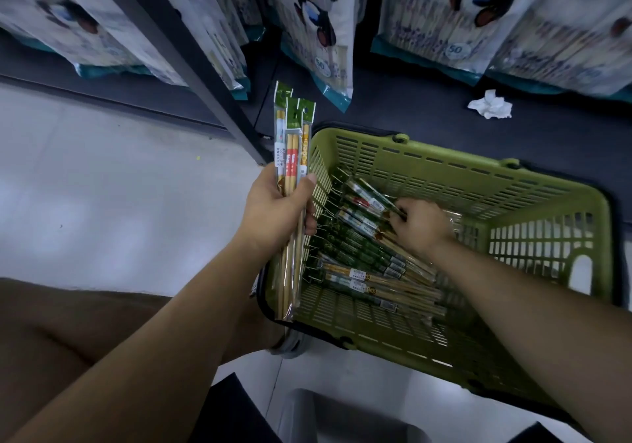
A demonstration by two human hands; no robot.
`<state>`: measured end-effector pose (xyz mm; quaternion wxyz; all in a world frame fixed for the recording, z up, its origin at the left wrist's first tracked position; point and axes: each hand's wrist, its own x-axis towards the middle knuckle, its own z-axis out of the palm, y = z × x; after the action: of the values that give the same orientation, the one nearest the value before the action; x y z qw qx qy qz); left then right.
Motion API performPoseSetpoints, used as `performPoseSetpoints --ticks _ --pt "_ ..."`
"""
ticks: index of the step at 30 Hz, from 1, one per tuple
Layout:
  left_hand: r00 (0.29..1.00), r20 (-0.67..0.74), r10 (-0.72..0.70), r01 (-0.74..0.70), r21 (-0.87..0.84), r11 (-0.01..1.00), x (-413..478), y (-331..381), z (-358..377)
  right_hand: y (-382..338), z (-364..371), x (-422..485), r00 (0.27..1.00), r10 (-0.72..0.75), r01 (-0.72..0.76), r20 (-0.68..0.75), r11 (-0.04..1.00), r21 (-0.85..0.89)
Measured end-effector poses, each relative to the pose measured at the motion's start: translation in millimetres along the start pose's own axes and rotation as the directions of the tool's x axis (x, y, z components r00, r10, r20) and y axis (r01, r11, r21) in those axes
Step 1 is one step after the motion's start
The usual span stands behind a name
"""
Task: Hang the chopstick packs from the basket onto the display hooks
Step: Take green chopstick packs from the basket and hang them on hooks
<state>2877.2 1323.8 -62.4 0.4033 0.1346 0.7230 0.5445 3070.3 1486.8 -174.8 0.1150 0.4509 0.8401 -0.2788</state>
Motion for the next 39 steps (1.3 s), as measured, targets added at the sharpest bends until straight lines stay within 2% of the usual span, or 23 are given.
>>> performPoseSetpoints --ticks 4,7,9,11,14,16,17,19,21,23,24,27,29,31,33,36,39 --pt "1.0 0.02 0.023 -0.025 0.07 0.997 -2 -1 5 -9 -29 -17 0.997 -0.061 0.046 0.051 0.965 0.259" --pt "1.0 -0.005 -0.009 0.009 0.069 0.998 -3 1 9 -33 -52 -37 0.991 -0.112 0.063 0.071 0.866 0.496" --pt "0.997 -0.022 -0.079 0.078 -0.012 0.997 -6 4 14 -56 -65 -51 0.988 -0.133 0.057 0.081 0.793 0.606" --pt "0.991 0.022 -0.132 0.134 -0.122 0.983 -11 8 22 -78 -76 -62 0.987 -0.148 0.069 0.068 0.756 0.651" --pt "0.989 0.104 -0.103 0.118 -0.154 0.981 -21 19 34 -102 -98 -78 0.984 -0.177 0.123 0.015 0.74 0.661" --pt "0.991 0.12 -0.067 0.087 -0.175 0.981 -28 32 42 -110 -115 -87 0.974 -0.22 0.212 -0.061 0.773 0.598" --pt "0.991 0.128 -0.035 0.059 -0.185 0.981 -31 39 45 -111 -123 -91 0.962 -0.247 0.272 -0.118 0.821 0.502" --pt "0.989 0.142 0.034 -0.007 -0.182 0.983 -36 53 49 -113 -140 -100 0.926 -0.307 0.354 -0.219 0.907 0.228" --pt "0.984 0.149 0.097 -0.074 -0.15 0.986 -41 67 52 -112 -157 -108 0.898 -0.351 0.356 -0.265 0.934 -0.029" --pt "0.974 0.165 0.154 -0.139 -0.103 0.985 -48 83 56 -112 -175 -118 0.888 -0.364 0.34 -0.282 0.931 -0.132" --pt "0.968 0.176 0.18 -0.168 -0.084 0.982 -51 90 59 -113 -185 -123 0.888 -0.367 0.346 -0.277 0.93 -0.123" --pt "0.944 0.207 0.259 -0.253 -0.053 0.966 -63 118 69 -113 -223 -140 0.901 -0.365 0.39 -0.236 0.919 0.065" --pt "0.917 0.234 0.323 -0.318 -0.059 0.946 -72 138 73 -112 -249 -151 0.916 -0.334 0.386 -0.224 0.886 0.258" --pt "0.885 0.279 0.372 -0.36 -0.095 0.928 -84 159 75 -113 -274 -162 0.921 -0.271 0.38 -0.278 0.783 0.492" --pt "0.855 0.317 0.41 -0.389 -0.13 0.912 -94 179 76 -115 -298 -170 0.907 -0.188 0.401 -0.376 0.654 0.641" --pt "0.822 0.332 0.463 -0.434 -0.163 0.886 -109 212 82 -128 -334 -180 0.862 -0.119 0.476 -0.492 0.523 0.708" --pt "0.776 0.321 0.543 -0.496 -0.222 0.839 -123 251 92 -143 -369 -191 0.793 -0.107 0.566 -0.6 0.495 0.659"
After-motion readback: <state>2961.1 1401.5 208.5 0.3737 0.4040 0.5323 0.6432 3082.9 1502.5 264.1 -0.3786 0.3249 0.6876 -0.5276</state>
